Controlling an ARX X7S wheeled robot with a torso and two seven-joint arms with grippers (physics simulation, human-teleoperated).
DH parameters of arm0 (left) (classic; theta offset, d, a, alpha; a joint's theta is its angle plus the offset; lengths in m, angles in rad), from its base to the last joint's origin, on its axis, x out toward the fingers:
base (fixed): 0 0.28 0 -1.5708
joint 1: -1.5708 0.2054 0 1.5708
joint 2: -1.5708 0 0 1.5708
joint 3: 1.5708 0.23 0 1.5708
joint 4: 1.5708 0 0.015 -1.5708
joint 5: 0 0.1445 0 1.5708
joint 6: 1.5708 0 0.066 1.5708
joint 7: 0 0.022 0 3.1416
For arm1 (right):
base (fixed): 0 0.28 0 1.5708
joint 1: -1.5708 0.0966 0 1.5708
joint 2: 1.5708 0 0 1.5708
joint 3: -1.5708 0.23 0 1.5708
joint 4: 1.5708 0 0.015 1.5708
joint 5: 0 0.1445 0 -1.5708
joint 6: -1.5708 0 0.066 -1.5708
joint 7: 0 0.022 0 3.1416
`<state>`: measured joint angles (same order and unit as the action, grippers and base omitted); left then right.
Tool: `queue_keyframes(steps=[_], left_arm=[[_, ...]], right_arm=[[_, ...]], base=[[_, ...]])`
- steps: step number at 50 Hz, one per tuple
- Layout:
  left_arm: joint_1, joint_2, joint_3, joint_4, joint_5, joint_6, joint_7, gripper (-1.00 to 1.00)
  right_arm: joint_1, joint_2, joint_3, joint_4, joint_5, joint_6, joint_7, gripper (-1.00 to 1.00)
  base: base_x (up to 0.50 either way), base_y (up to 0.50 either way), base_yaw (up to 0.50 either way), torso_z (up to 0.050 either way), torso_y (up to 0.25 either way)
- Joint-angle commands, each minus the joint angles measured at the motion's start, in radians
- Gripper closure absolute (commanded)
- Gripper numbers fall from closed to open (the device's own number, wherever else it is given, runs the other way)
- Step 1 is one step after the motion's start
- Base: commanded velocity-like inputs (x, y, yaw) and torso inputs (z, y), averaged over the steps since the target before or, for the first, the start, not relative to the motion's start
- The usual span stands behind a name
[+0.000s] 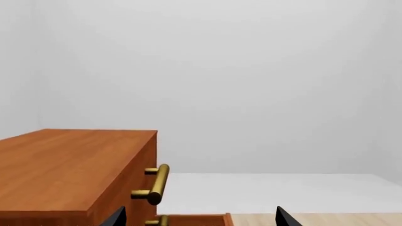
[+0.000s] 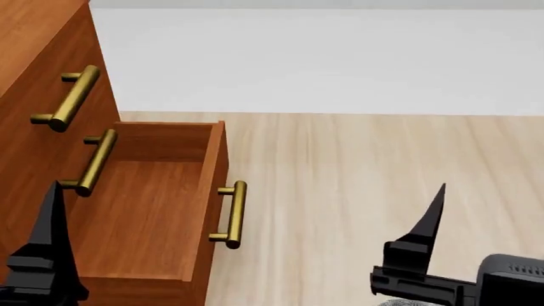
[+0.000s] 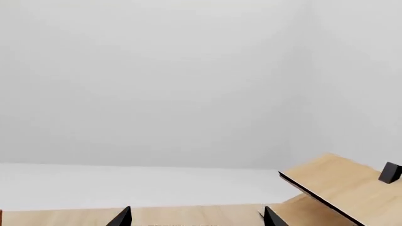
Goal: Put the wine bottle in the bottom drawer of the cabinet.
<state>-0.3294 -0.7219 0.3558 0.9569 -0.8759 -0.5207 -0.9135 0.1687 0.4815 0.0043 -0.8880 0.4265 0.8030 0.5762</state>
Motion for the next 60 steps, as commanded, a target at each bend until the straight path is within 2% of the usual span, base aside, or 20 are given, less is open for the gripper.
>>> queue_keyframes(steps=[1,60], left_arm=[[0.012,-0.002,-0.001,-0.006,-0.001,0.02,0.009,-1.0],[0.032,0.006,0.042,-0.033,0.038,0.042,0.018,-1.0]], right_arm=[[-0.017,0.027,0.047,0.014,-0.01,0.012,0.019,-1.0],[-0.182,0.012,0.223,0.248,-0.046,-0.146,0.024,-1.0]], base=[[0.0,0.0,0.0,0.0,0.0],[0.0,0.0,0.0,0.0,0.0]])
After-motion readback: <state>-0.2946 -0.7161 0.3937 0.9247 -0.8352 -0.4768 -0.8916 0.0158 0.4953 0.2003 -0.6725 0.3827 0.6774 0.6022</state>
